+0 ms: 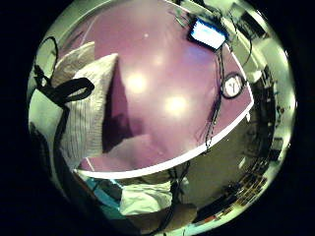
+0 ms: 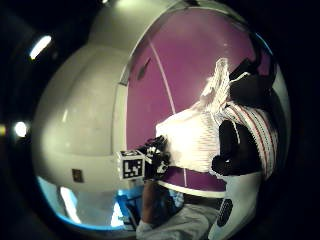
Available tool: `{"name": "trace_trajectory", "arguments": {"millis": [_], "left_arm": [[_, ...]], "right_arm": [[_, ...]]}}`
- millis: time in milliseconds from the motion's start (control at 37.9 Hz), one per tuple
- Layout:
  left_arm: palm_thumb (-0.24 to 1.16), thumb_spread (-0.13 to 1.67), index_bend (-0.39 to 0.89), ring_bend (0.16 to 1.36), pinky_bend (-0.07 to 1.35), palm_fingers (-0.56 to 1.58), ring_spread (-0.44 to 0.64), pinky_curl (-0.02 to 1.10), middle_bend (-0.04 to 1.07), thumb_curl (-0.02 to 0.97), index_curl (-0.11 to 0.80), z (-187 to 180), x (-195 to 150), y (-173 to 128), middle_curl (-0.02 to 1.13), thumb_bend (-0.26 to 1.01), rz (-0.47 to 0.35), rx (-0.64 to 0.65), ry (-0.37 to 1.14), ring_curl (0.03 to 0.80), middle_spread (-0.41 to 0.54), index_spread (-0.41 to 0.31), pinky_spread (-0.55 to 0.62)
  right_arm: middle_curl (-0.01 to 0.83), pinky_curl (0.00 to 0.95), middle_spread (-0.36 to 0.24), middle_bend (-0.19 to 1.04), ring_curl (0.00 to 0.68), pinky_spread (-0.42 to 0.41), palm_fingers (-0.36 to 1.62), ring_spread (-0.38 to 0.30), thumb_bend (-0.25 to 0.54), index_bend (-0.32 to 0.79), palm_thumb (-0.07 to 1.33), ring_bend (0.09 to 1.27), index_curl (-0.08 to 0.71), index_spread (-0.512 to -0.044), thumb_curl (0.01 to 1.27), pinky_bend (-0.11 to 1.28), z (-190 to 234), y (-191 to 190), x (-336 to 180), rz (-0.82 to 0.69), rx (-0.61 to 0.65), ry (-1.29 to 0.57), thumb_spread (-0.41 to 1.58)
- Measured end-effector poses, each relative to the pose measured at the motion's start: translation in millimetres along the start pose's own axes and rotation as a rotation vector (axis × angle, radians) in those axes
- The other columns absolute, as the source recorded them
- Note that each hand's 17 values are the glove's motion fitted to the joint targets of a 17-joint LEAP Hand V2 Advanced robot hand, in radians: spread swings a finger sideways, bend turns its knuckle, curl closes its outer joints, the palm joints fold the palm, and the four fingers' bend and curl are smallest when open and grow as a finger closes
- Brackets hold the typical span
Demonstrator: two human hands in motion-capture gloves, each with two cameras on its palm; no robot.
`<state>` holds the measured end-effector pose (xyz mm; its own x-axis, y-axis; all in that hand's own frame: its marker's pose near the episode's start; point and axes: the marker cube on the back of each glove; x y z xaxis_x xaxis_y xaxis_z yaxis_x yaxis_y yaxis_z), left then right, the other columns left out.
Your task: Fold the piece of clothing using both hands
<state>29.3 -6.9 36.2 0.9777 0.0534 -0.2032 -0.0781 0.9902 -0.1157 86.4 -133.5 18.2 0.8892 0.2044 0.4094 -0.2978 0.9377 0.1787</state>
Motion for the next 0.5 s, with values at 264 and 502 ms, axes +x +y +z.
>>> {"name": "trace_trajectory", "arguments": {"millis": [264, 502], "left_arm": [[0.21, 1.53, 0.14, 0.57, 0.27, 0.59, -0.02, 0.38, 0.18, 0.144, 0.372, -59, -66, 22, 0.33, 0.01, -0.168, 0.277, 0.022, 0.353, -0.085, -0.147, 0.33], [0.26, 1.54, 0.14, 0.57, 0.25, 0.6, -0.02, 0.37, 0.17, 0.168, 0.363, -32, -112, 19, 0.34, 0.04, -0.176, 0.259, 0.091, 0.352, -0.086, -0.144, 0.33]], "right_arm": [[0.511, 0.489, -0.231, 0.56, 0.537, -0.289, 1.25, -0.221, 0.028, 0.11, 1.03, 0.94, 0.203, -0.312, 0.39, 0.77, -6, 70, -161, -0.234, -0.054, 0.247, 0.99], [0.51, 0.49, -0.231, 0.56, 0.537, -0.293, 1.25, -0.221, -0.011, 0.11, 1.05, 0.95, 0.222, -0.313, 0.41, 0.77, 82, 101, -237, -0.403, -0.16, 0.317, 0.96]]}}
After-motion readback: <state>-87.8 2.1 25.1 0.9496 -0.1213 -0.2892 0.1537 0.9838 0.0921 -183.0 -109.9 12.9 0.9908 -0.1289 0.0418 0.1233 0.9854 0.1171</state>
